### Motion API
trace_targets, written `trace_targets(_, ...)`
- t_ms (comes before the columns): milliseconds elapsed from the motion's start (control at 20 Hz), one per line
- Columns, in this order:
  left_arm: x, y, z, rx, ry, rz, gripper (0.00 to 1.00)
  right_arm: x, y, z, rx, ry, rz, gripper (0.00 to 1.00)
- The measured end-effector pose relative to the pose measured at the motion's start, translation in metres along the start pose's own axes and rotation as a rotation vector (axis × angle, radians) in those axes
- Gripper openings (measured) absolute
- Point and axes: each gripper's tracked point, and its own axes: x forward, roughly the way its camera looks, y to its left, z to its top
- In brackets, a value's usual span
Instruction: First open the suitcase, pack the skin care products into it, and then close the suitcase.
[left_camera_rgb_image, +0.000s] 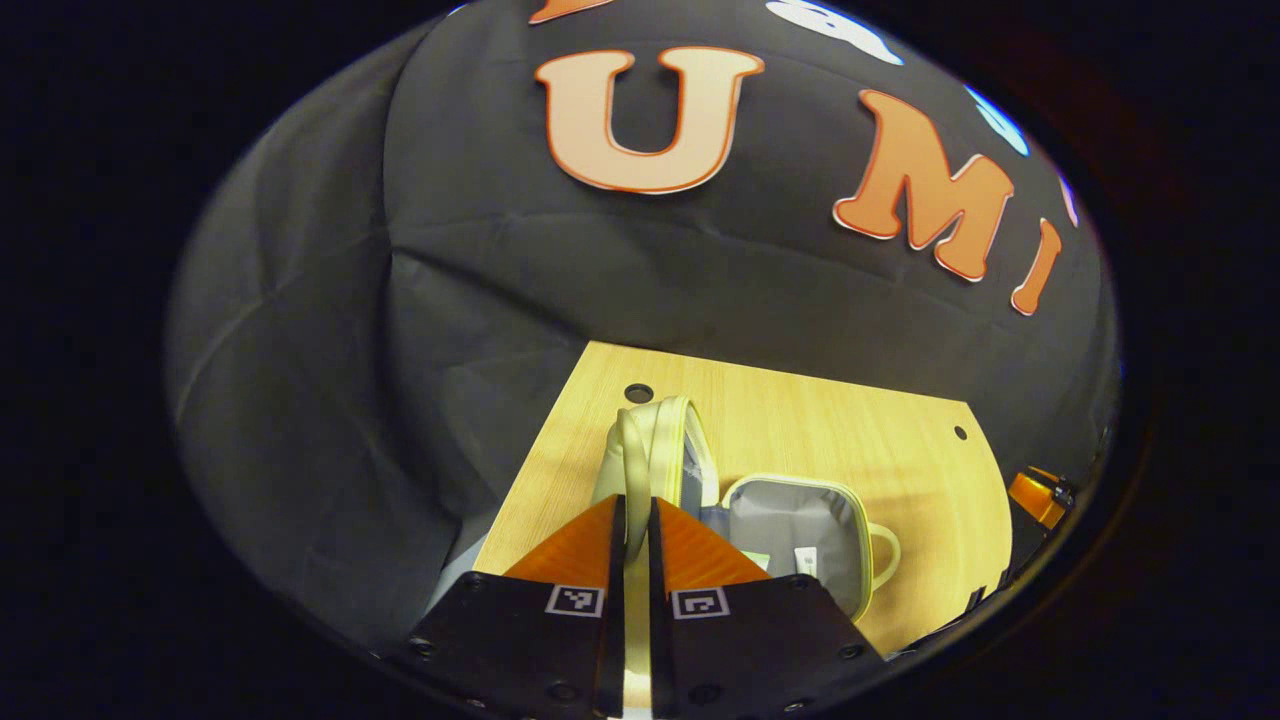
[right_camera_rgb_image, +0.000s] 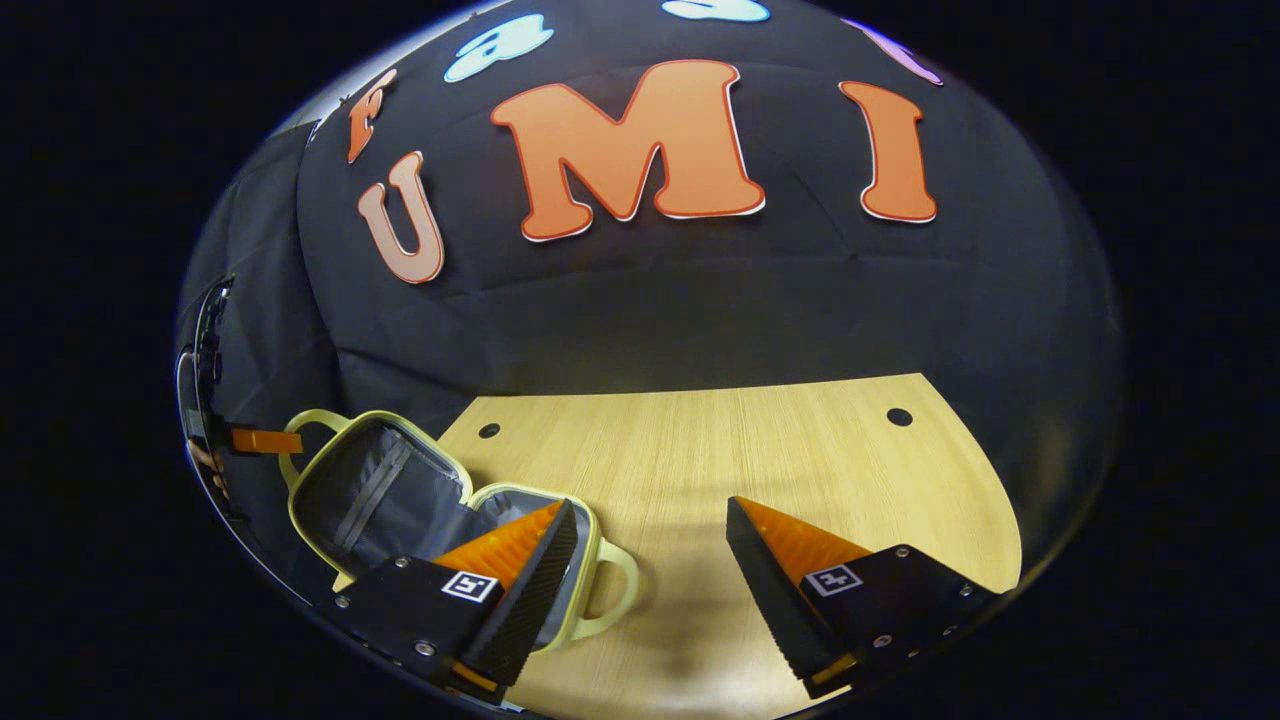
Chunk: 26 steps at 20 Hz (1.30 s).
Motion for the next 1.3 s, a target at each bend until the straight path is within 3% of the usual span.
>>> trace_targets(200,-0.019,-0.061,0.004,0.075,-0.014,0.001,0.11,-0.003,-0.037,-0.003,0.025,0.003,0.019,0.96)
trace_targets(600,-0.009,-0.174,-0.012,0.232,0.013,-0.007,0.10,-0.013,-0.104,-0.007,0.022,-0.001,0.002,0.96)
trace_targets(950,0.021,-0.281,-0.057,0.260,0.087,-0.186,0.11,-0.031,-0.167,-0.027,0.046,0.031,-0.074,0.96)
trace_targets(1100,0.045,-0.330,-0.098,0.249,0.160,-0.276,0.11,-0.038,-0.184,-0.034,0.057,0.038,-0.097,0.96)
trace_targets(1300,0.058,-0.358,-0.154,0.310,0.257,-0.303,0.11,-0.046,-0.196,-0.042,0.062,0.050,-0.122,0.96)
